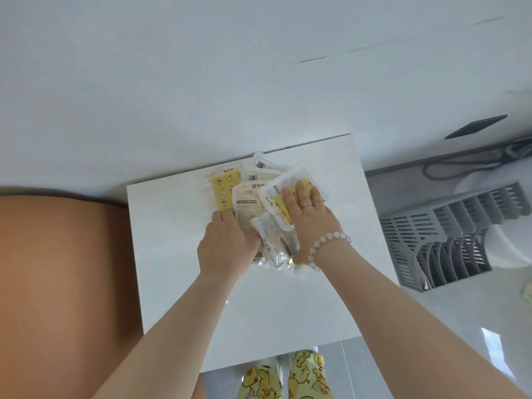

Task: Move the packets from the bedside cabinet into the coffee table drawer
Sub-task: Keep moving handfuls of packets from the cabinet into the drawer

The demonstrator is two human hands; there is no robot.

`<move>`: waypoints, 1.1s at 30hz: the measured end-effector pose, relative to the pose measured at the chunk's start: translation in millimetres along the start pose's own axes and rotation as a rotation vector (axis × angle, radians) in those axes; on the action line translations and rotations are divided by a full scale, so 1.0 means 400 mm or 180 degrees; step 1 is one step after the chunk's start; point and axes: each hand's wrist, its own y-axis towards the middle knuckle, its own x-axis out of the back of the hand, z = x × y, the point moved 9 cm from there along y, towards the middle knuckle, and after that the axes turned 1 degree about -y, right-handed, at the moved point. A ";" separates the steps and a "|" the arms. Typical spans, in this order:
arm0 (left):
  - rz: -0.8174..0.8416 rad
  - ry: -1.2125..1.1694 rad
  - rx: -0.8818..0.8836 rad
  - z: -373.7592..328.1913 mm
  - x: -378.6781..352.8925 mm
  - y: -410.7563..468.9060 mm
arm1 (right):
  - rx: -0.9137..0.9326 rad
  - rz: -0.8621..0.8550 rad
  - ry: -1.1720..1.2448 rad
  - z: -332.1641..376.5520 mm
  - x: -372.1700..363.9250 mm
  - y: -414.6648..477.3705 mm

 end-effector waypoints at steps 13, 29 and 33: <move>-0.0049 -0.0309 0.0791 -0.029 -0.028 0.039 | 0.0156 -0.0224 0.0333 -0.025 -0.006 -0.039; -0.0251 -0.1245 0.1170 0.063 -0.011 0.006 | -0.0535 -0.0375 0.1431 -0.091 -0.020 -0.131; -0.0371 -0.1075 0.1140 0.104 -0.009 -0.003 | -0.0773 -0.0440 0.1990 -0.095 -0.030 -0.155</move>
